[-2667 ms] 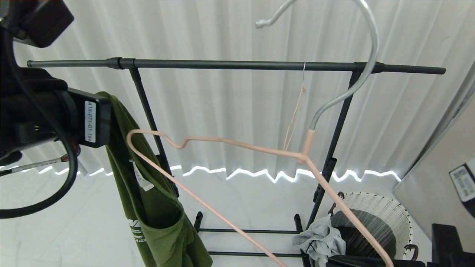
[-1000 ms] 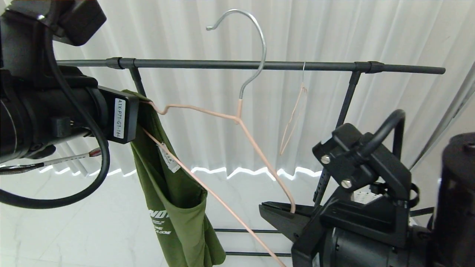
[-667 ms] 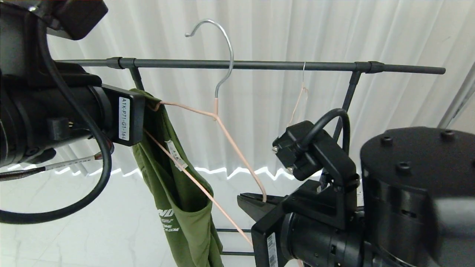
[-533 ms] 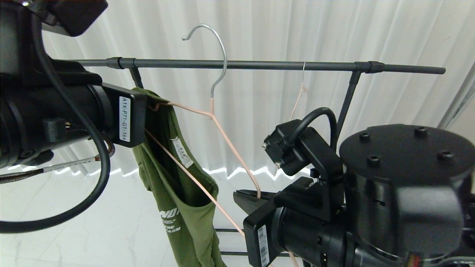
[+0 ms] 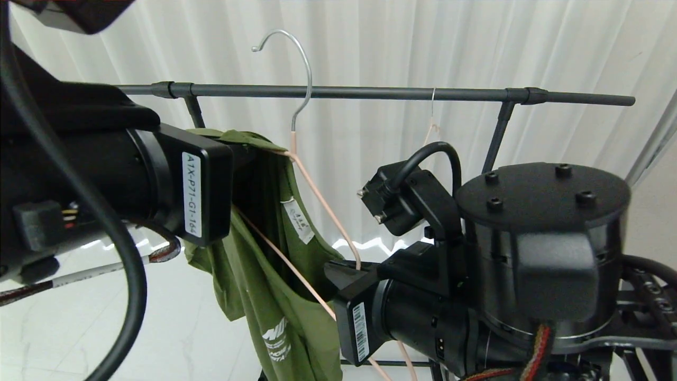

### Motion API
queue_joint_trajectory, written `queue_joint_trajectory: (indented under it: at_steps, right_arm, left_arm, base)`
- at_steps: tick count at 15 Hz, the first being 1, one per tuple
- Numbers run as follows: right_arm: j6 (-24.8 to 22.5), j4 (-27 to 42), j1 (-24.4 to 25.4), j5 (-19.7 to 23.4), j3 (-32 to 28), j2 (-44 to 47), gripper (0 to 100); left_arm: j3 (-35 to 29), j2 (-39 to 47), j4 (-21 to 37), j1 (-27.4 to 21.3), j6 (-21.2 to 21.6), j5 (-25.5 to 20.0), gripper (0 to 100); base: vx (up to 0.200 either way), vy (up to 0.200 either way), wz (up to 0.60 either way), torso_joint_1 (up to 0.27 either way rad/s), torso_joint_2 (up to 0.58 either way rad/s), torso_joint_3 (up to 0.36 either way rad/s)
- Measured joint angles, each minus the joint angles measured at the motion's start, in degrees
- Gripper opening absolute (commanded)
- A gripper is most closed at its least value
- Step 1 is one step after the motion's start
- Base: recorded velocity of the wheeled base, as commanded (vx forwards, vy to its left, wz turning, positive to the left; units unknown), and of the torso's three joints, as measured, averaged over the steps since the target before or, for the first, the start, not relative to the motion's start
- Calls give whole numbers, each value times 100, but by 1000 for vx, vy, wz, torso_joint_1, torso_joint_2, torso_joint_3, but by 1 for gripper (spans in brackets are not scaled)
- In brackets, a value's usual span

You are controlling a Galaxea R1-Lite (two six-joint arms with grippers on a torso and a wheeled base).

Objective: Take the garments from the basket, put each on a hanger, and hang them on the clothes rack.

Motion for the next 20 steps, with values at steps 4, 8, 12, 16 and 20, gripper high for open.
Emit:
queue_joint_trajectory:
  at_steps: [4, 8, 12, 16, 20]
  right_arm:
    - [-251, -5, 0, -27, 17, -152, 0]
    - [-455, -16, 27, -49, -50, -297, 0]
    - [-745, -16, 44, -46, -37, -540, 0]
    - [-955, -24, 77, -54, -5, -730, 0]
    - [-1245, 34, 22, -24, 312, -1020, 0]
  left_arm:
    - [252, -79, 4, -218, -16, -6, 0]
    - [590, -173, -16, -636, -20, 11, 0]
    - [902, -261, -391, -669, 30, 27, 0]
    - [990, -282, -385, -669, 33, 79, 100]
    - [1156, -521, -388, -640, 352, 95, 100]
  base:
    - [0, 0, 0, 0, 0, 0]
    - [0, 0, 0, 0, 0, 0]
    - [0, 0, 0, 0, 0, 0]
    - [0, 0, 0, 0, 0, 0]
    - [0, 0, 0, 0, 0, 0]
